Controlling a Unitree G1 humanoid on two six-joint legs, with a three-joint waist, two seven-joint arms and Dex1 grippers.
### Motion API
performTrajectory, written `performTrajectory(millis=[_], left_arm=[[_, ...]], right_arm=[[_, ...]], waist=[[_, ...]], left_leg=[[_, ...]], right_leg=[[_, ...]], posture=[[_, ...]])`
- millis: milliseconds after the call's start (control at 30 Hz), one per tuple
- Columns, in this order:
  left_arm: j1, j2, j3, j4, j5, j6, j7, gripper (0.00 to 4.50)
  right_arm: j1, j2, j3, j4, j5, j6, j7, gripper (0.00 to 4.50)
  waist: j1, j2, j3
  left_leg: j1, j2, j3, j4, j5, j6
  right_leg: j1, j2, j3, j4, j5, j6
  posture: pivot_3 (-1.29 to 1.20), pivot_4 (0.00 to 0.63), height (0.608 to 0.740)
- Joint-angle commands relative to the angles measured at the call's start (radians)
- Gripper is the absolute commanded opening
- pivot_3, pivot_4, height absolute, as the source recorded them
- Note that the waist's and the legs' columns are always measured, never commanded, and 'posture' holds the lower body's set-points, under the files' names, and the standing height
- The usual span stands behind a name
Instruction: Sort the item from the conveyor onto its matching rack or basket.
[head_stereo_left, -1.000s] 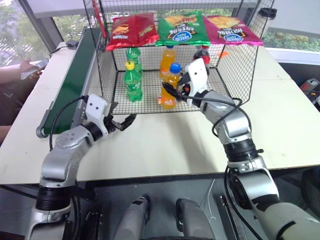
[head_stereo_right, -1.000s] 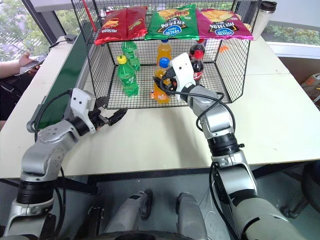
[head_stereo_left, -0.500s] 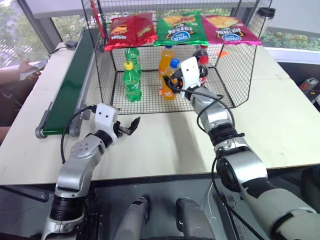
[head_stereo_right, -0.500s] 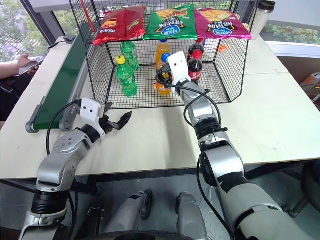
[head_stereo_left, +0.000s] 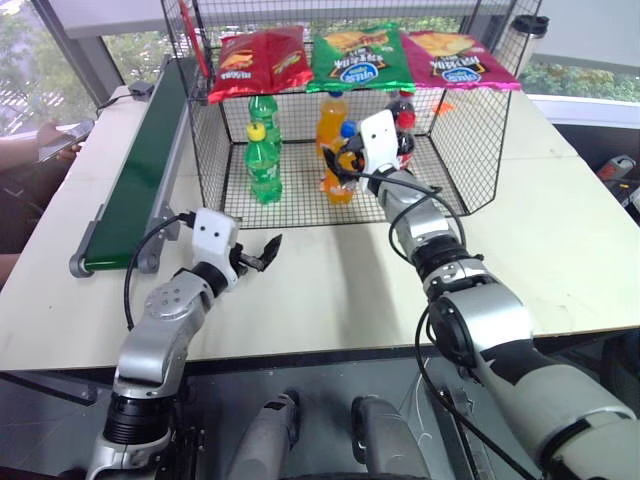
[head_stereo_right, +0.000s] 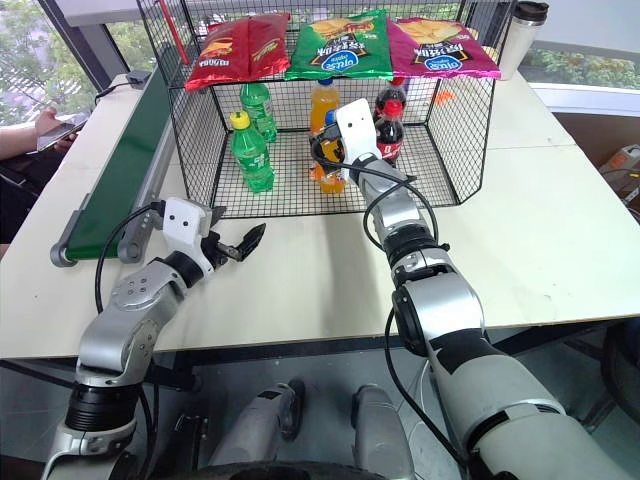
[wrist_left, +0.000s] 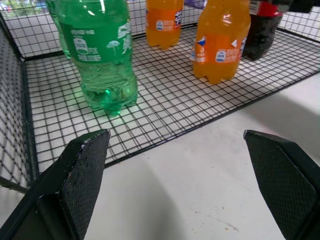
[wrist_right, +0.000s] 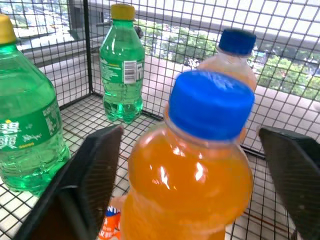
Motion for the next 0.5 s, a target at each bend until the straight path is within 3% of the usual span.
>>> performTrajectory(millis=[33,500], left_arm=[[-0.013,0.0,0.007,-0.032,-0.002,-0.018,-0.005,4.5],[-0.027,-0.019,-0.002,-0.009,0.002,-0.042,-0.009,4.5]], right_arm=[[-0.025,-0.011,0.0,-0.068,-0.012,-0.019,0.027,4.43],[0.202,-0.167,0.041,-0.512,-0.047,0.201,0.177,4.43]], waist=[[0.0,0.0,0.0],[0.004,0.0,0.0]], left_leg=[[0.0,0.0,0.0,0.0,0.0,0.0],[0.0,0.0,0.0,0.0,0.0,0.0]], right_leg=[[0.0,0.0,0.0,0.0,0.0,0.0],[0.0,0.0,0.0,0.0,0.0,0.0]], posture=[[0.0,0.15,0.739],[0.0,0.15,0.739]])
